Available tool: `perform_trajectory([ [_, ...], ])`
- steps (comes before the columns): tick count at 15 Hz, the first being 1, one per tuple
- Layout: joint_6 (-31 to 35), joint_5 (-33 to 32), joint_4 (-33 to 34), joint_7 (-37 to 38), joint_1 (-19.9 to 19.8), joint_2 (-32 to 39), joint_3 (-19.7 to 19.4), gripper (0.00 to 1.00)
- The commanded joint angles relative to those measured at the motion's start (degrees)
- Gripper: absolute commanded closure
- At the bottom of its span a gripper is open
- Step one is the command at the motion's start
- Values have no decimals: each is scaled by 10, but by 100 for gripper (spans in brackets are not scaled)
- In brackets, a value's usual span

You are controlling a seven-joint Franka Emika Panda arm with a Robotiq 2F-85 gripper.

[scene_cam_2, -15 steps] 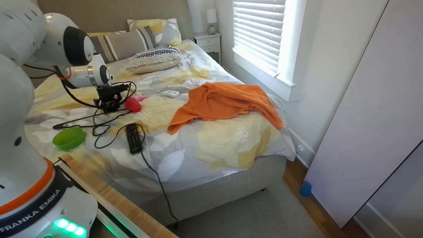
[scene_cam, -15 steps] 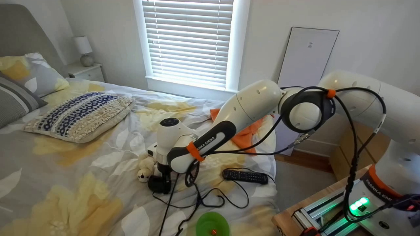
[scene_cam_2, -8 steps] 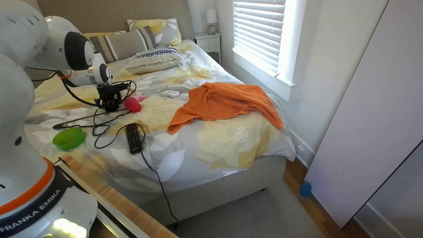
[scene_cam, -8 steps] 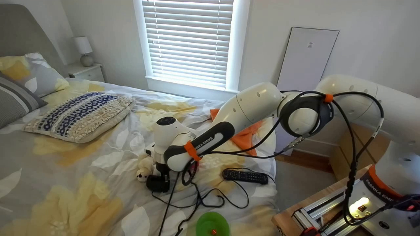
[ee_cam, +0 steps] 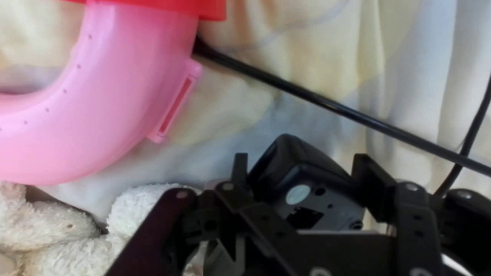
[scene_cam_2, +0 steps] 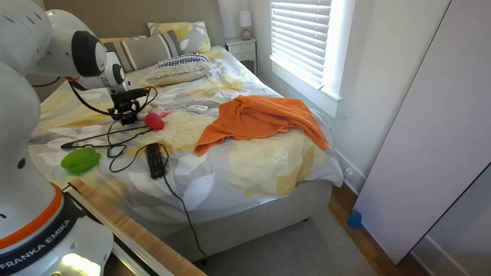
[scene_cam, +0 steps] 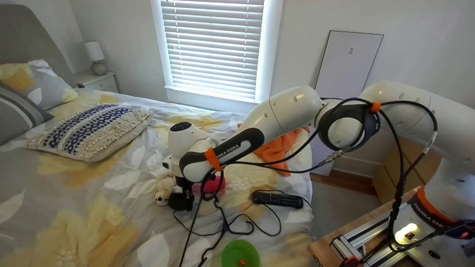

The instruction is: Pick up the bedside alarm clock radio on the bed and move it to the right near the orange towel on the bed

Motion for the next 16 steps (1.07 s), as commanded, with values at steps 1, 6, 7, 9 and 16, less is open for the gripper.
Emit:
perform_trajectory([
  [1, -61, 1, -39, 49, -4, -53, -14, 56],
  [6, -76, 0, -93, 131, -14, -122, -32, 56],
  [7, -76, 1, -108, 144, -16, -136, -34, 56],
  [9, -69, 4, -141, 159, -22, -164, -32, 56],
  [16, -65, 17, -270, 237, -42, -264, -32, 56],
])
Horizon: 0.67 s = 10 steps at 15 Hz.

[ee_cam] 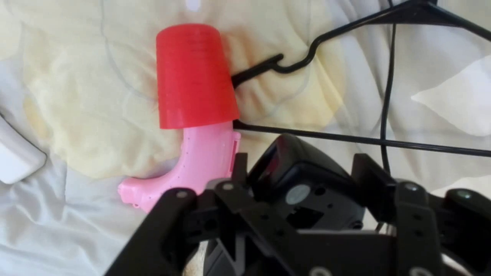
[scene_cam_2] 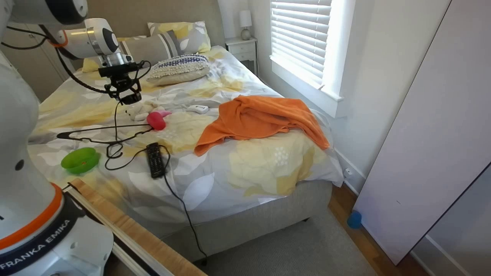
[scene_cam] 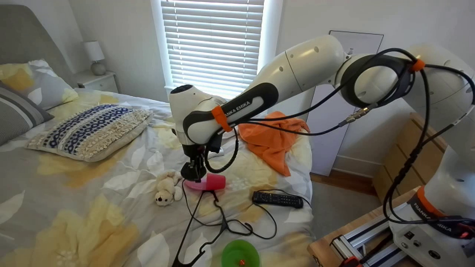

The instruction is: Pick up the bedside alarm clock radio on the bed and move it to the right near the orange towel on the bed

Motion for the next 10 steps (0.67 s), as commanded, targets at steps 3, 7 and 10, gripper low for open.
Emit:
perform_trajectory([
  [3, -8, 25, -159, 100, -30, -99, -11, 56],
  [7, -42, 49, -215, 138, -62, -121, -5, 56],
  [10, -71, 64, -235, 150, -82, -125, -4, 56],
])
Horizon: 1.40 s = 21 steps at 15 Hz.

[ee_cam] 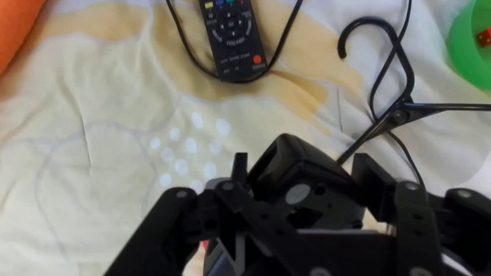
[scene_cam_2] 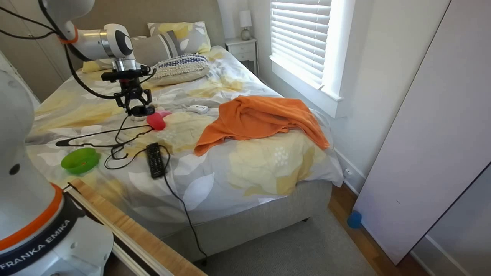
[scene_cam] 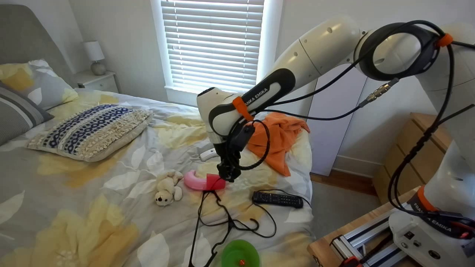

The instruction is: Pick up the bedside alarm clock radio on the bed and move it to the right near the orange towel on the bed

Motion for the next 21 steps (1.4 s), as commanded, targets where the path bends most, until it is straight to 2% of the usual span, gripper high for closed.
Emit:
perform_trajectory([
  [1, -38, 22, -42, 24, -25, -22, 7, 56],
  [5, -52, 26, -45, -18, -53, -11, 20, 56],
  [6, -44, 15, -29, 3, -44, -1, 13, 31],
  [11, -43, 16, -33, -9, -52, -1, 19, 31],
  [12, -43, 16, -33, -9, -52, -1, 20, 56],
  [21, -39, 26, -31, 34, -91, 9, -12, 56],
])
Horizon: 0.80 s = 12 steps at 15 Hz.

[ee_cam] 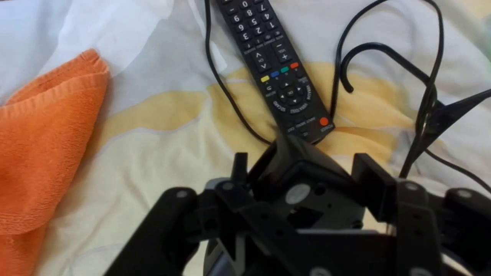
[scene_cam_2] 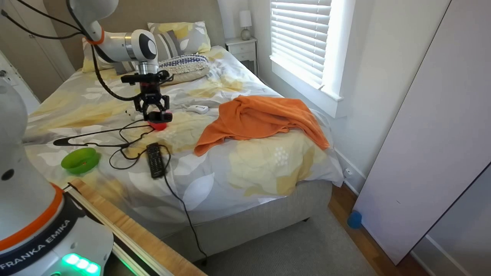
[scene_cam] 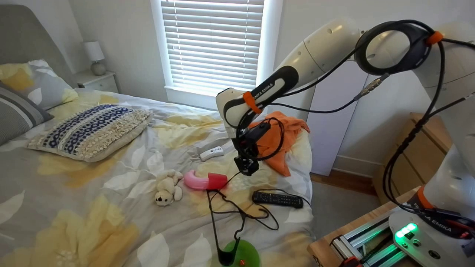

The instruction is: Pick up the bedside alarm clock radio on the bed and move it to the right near the orange towel on the bed

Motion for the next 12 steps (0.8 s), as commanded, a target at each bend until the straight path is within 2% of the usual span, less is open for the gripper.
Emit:
perform_trajectory([
  [1, 0, 10, 2, 20, -22, 13, -4, 56],
  [12, -9, 13, 36, 20, -42, 61, -13, 56],
])
